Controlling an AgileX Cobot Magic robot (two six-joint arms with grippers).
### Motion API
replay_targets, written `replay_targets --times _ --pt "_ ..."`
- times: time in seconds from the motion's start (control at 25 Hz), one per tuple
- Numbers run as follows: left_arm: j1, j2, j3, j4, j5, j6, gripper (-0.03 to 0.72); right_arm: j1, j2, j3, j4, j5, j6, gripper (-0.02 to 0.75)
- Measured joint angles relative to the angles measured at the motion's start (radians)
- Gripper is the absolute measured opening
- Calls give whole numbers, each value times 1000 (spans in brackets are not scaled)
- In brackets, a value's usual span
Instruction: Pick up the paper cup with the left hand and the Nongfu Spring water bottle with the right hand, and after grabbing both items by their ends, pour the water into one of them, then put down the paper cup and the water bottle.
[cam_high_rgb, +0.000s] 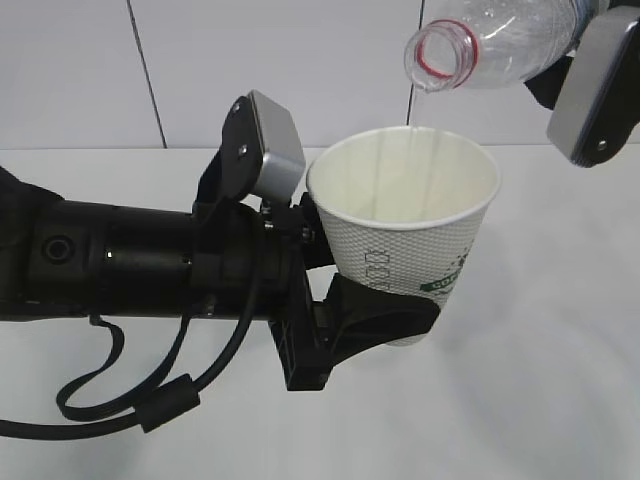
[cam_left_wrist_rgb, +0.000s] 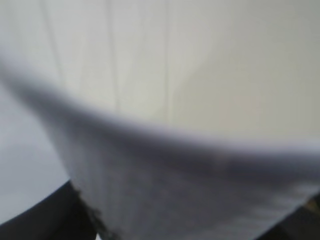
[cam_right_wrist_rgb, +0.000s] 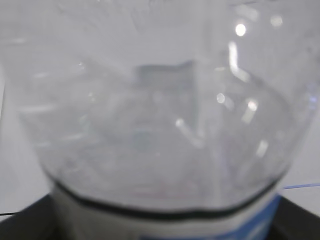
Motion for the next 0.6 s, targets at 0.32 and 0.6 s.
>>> replay_targets --times 0.32,0.6 --pt "0 0 0 2 0 0 517 0 0 0 0 0 -4 493" --pt "0 0 0 2 0 0 517 0 0 0 0 0 -6 493"
